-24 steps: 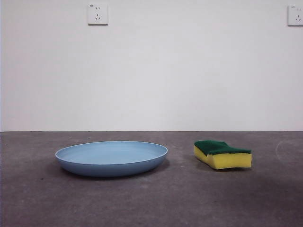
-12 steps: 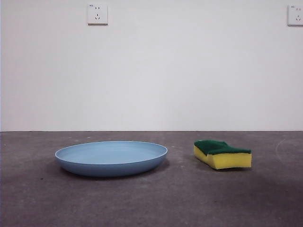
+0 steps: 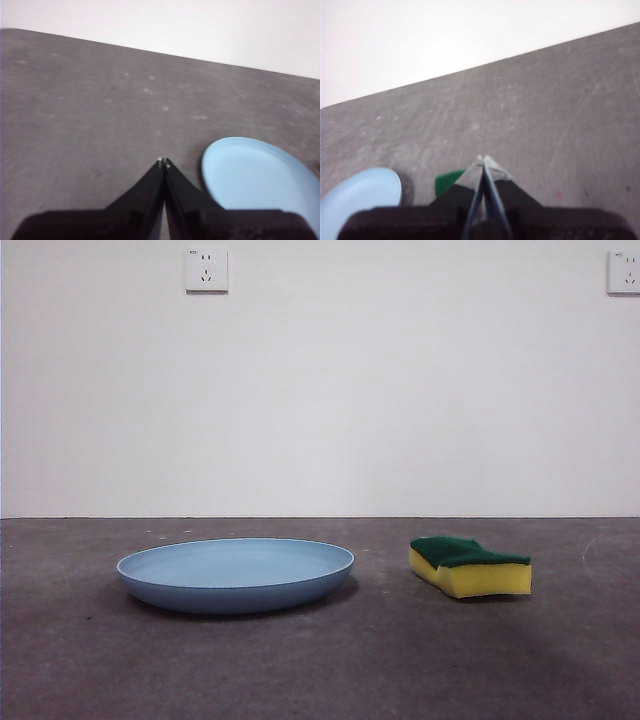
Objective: Pick up the plate,pick up the cloth,clean the plate with the cloth
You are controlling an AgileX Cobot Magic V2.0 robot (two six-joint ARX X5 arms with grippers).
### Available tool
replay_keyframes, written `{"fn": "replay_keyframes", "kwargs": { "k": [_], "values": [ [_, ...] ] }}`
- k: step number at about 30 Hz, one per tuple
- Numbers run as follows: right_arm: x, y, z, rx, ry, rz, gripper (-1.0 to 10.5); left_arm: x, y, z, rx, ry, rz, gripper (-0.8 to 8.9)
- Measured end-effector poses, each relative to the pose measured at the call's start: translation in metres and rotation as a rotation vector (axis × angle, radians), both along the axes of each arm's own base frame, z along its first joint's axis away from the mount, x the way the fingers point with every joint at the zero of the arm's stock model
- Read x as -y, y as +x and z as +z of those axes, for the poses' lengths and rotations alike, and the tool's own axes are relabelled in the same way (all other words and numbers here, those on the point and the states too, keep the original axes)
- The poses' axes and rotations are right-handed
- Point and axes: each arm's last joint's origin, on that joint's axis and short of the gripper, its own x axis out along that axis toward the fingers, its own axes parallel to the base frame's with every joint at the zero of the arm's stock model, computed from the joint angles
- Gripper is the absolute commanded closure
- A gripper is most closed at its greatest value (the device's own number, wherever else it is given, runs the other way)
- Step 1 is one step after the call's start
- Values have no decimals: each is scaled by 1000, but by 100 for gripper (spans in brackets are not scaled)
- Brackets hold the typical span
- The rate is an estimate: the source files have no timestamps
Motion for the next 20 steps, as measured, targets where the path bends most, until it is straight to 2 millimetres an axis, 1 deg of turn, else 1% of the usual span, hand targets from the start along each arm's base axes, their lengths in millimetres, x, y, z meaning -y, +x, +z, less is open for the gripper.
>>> {"fn": "replay_keyframes", "kwargs": {
  "k": [4,5,8,11,13,15,17,18,20],
  "values": [
    [-3,26,34,-41,-46,10,954,4,21,33,-67,-21,-86,821],
    [-4,35,42,-67,-67,15,954,5,30,42,-96,-28,-109,821],
    [-7,59,60,-151,-119,31,948,7,54,62,-170,-34,-164,821],
    [-10,81,71,-254,-156,94,949,10,79,72,-233,-23,-223,818],
    [-13,93,74,-319,-167,147,947,11,92,77,-250,-18,-258,817],
    [-16,106,74,-396,-169,211,945,13,106,82,-263,-20,-294,814],
    [-18,116,70,-468,-158,265,939,14,118,82,-283,-19,-306,804],
    [-19,121,67,-499,-150,289,912,14,123,80,-301,-21,-309,755],
    [-21,128,59,-536,-136,324,772,15,132,73,-337,-25,-313,576]
  ]
}}
